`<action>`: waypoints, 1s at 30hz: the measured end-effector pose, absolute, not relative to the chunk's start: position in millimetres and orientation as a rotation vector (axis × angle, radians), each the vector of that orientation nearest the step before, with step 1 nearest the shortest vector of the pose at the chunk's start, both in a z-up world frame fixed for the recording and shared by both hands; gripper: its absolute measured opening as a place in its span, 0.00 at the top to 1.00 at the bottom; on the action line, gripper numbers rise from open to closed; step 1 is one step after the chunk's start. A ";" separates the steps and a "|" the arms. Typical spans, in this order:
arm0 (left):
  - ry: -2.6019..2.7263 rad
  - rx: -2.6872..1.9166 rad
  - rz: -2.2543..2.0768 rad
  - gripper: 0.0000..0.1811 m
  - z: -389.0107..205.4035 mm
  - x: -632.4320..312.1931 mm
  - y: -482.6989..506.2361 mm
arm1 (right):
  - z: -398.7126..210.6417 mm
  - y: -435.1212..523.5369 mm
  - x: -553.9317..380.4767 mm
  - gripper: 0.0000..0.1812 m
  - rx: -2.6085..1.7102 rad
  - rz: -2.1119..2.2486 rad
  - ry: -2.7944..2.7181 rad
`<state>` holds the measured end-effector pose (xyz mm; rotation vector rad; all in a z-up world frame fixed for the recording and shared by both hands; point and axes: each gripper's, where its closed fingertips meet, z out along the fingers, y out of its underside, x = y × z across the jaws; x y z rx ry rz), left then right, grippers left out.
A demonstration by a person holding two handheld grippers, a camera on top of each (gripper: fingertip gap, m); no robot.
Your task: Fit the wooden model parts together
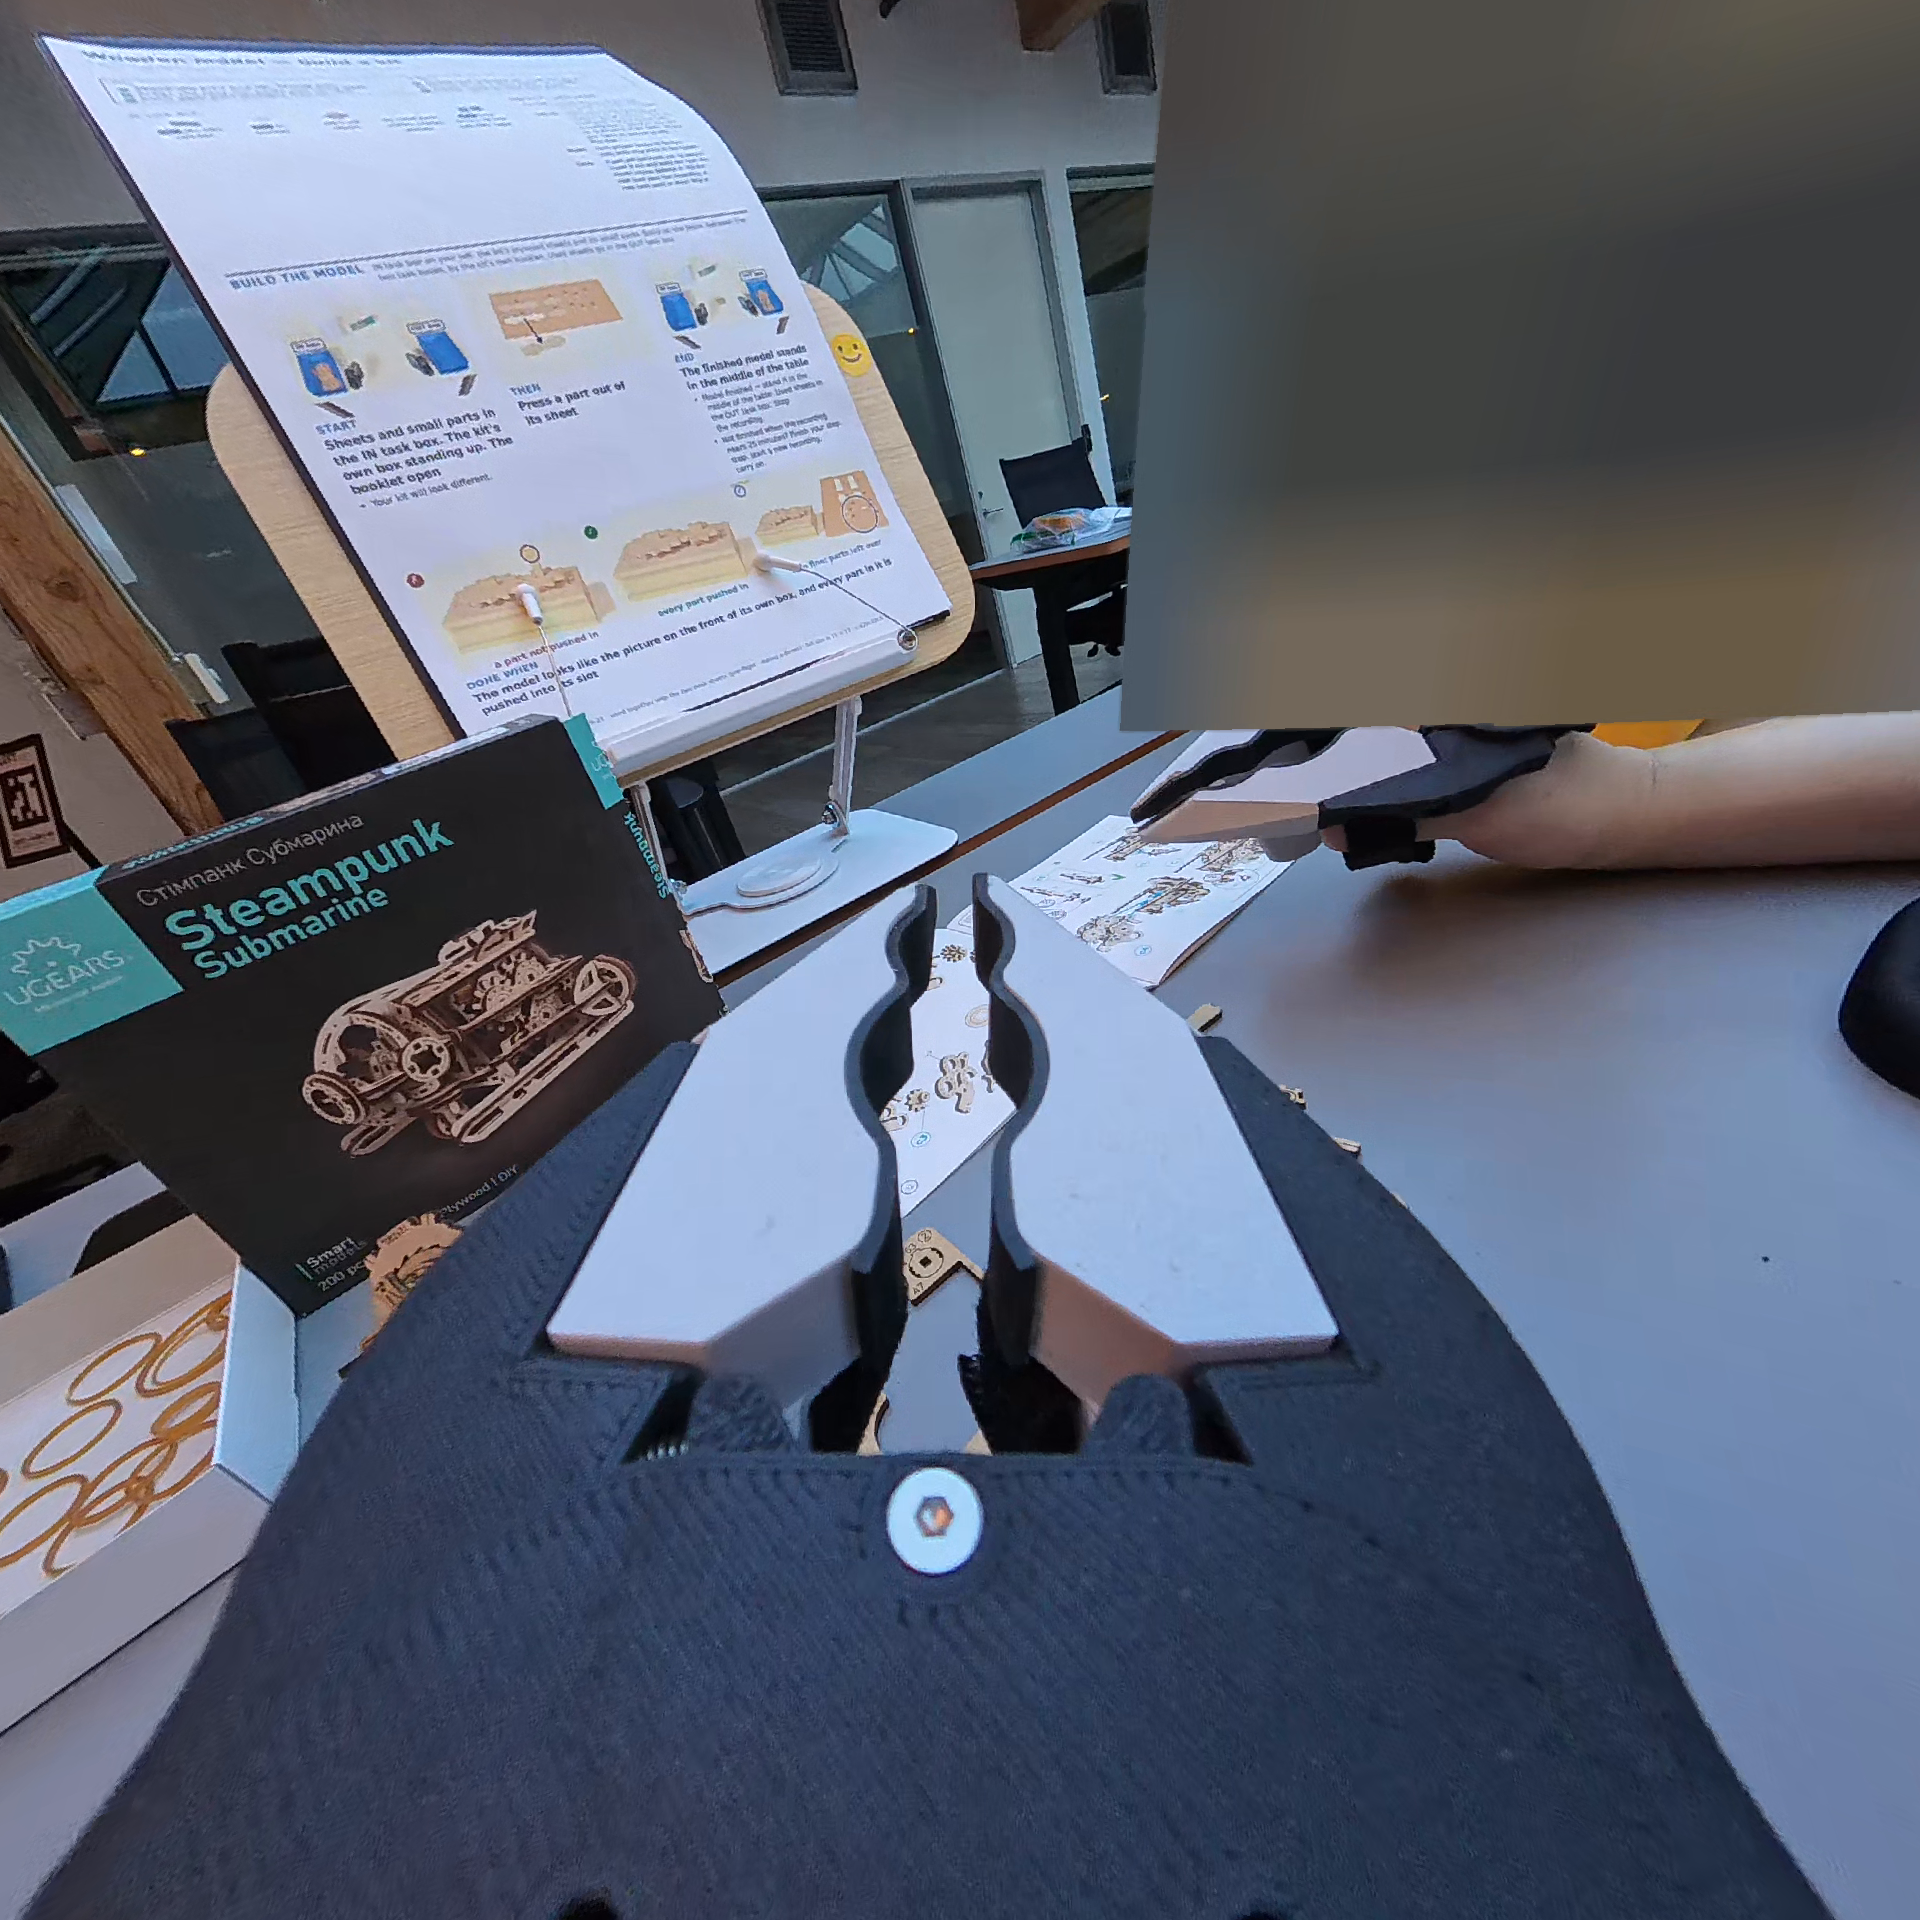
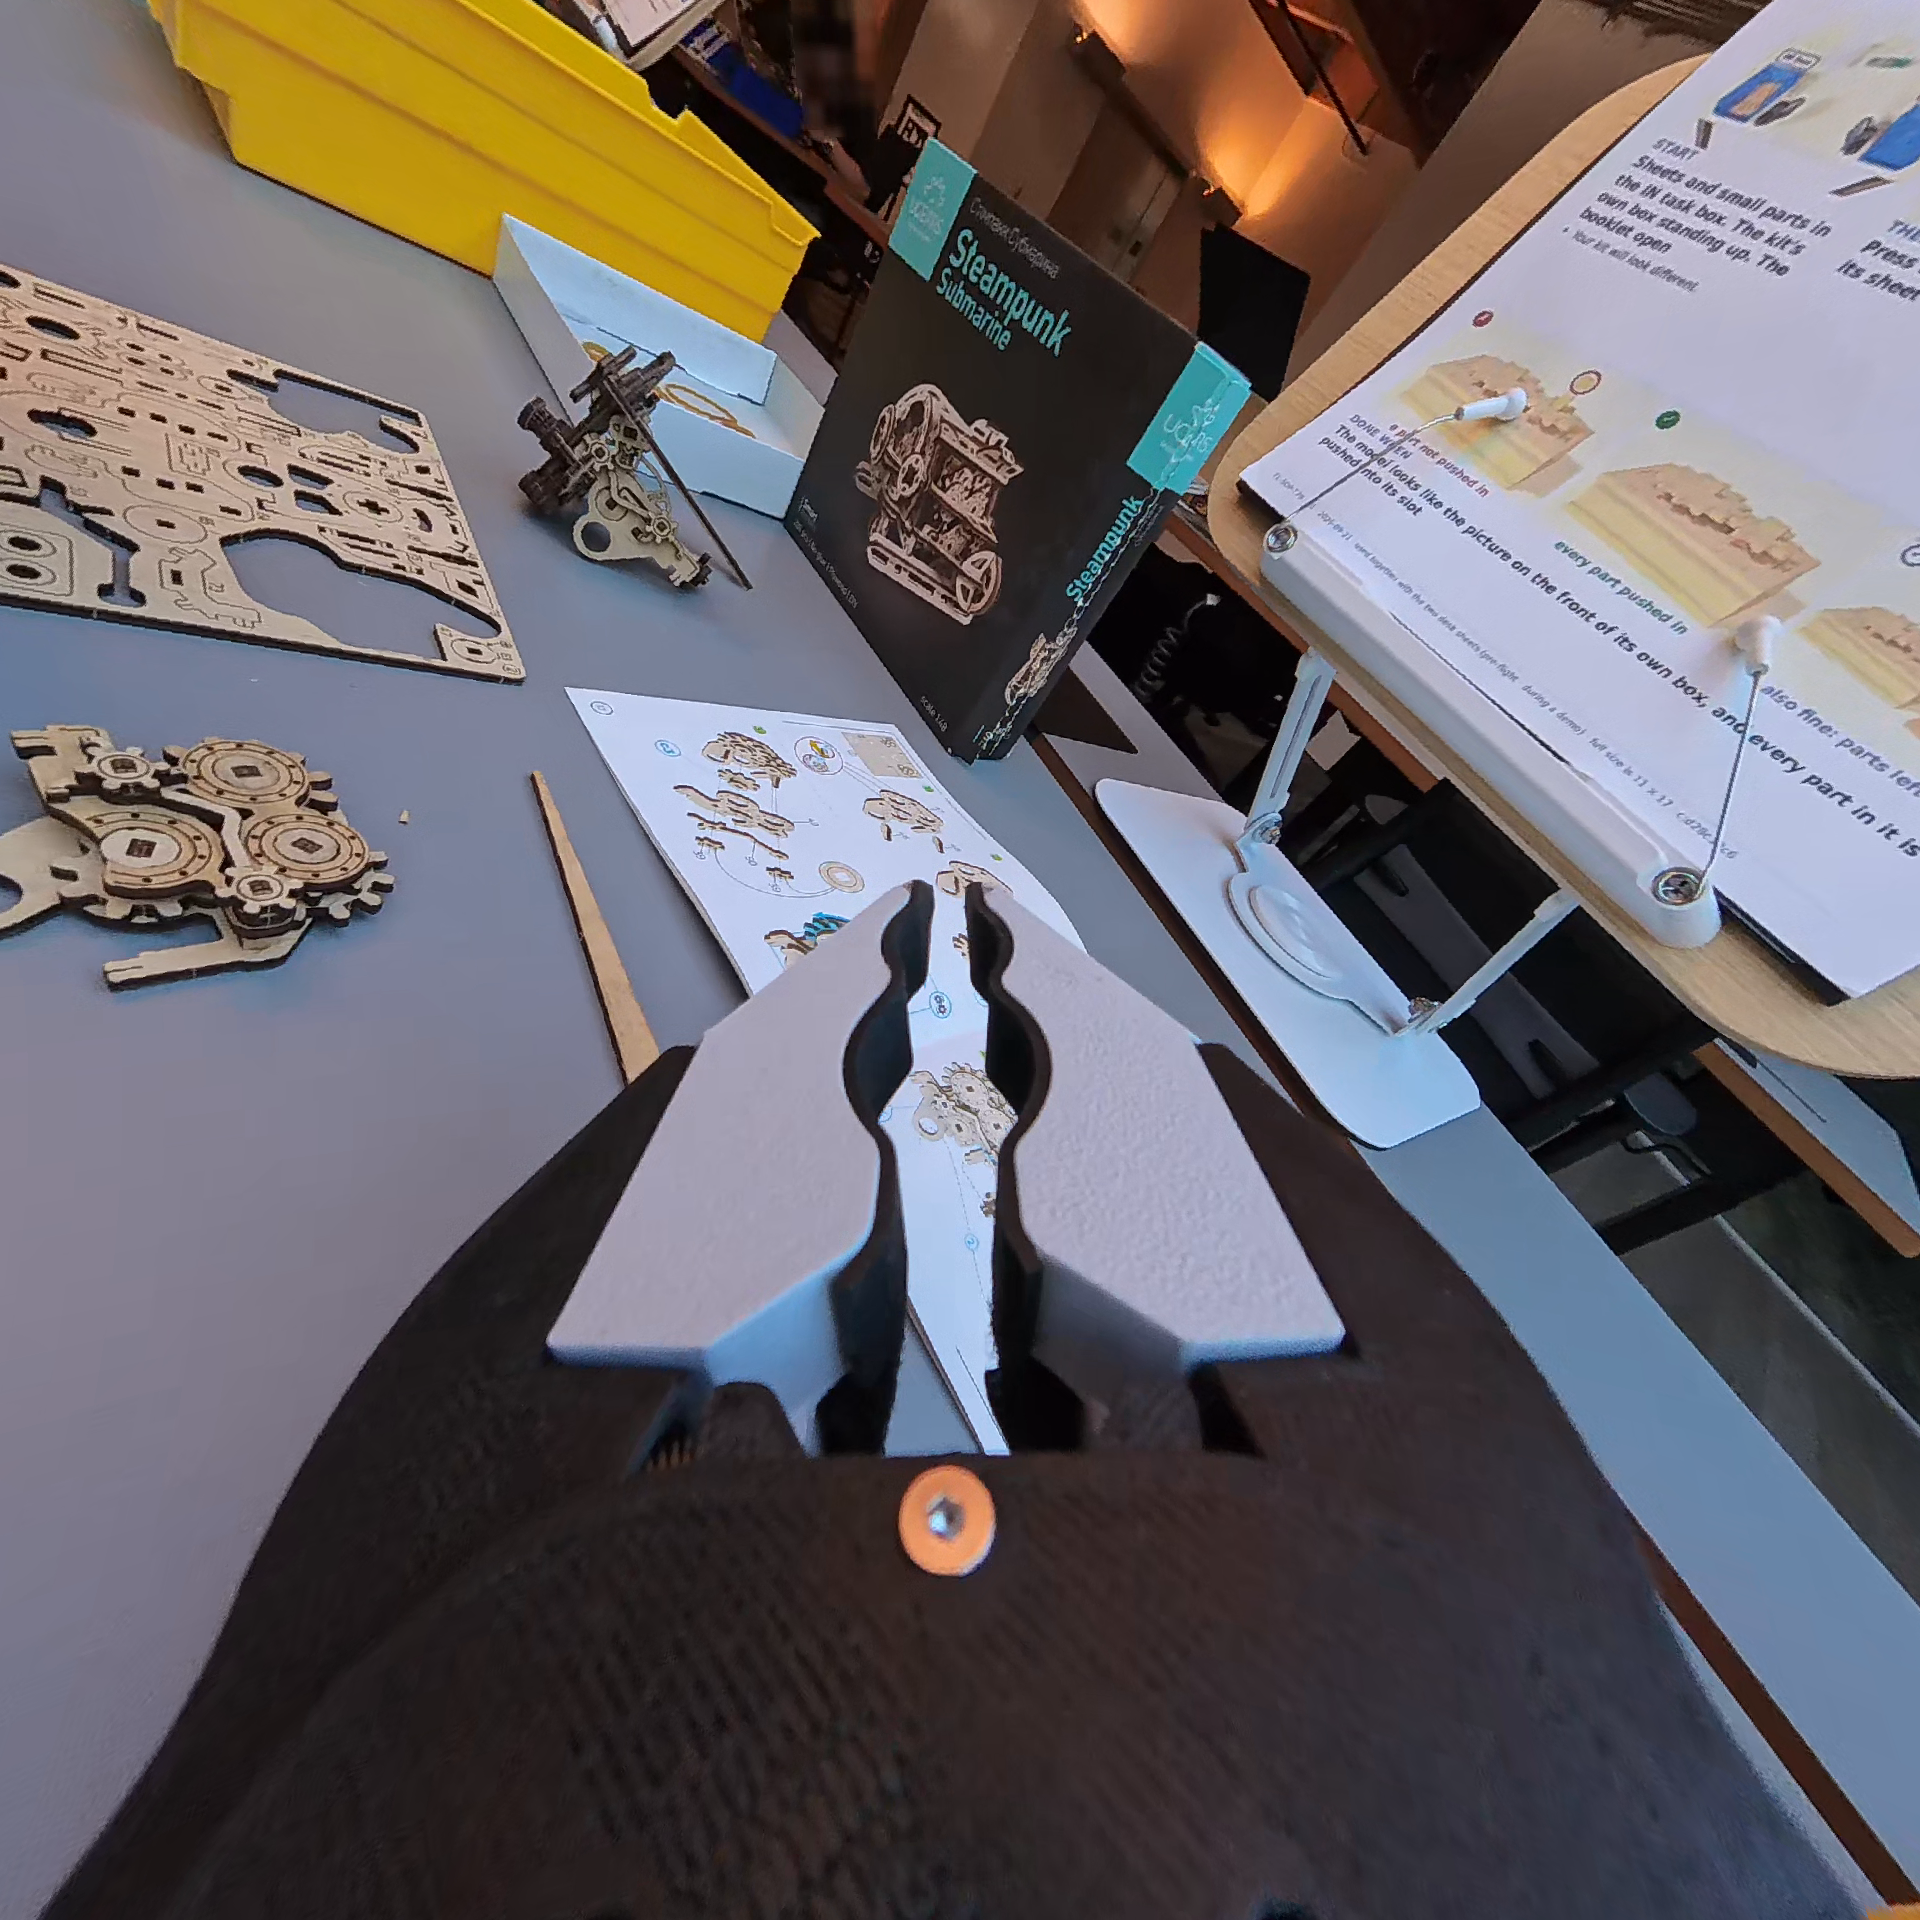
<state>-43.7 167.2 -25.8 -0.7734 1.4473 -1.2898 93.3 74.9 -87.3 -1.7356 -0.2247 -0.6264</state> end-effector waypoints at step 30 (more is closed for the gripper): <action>1.442 -0.815 -1.251 0.95 -27.0 -41.8 179.7 | -82.5 69.7 109.2 0.95 -1.701 -0.558 -0.092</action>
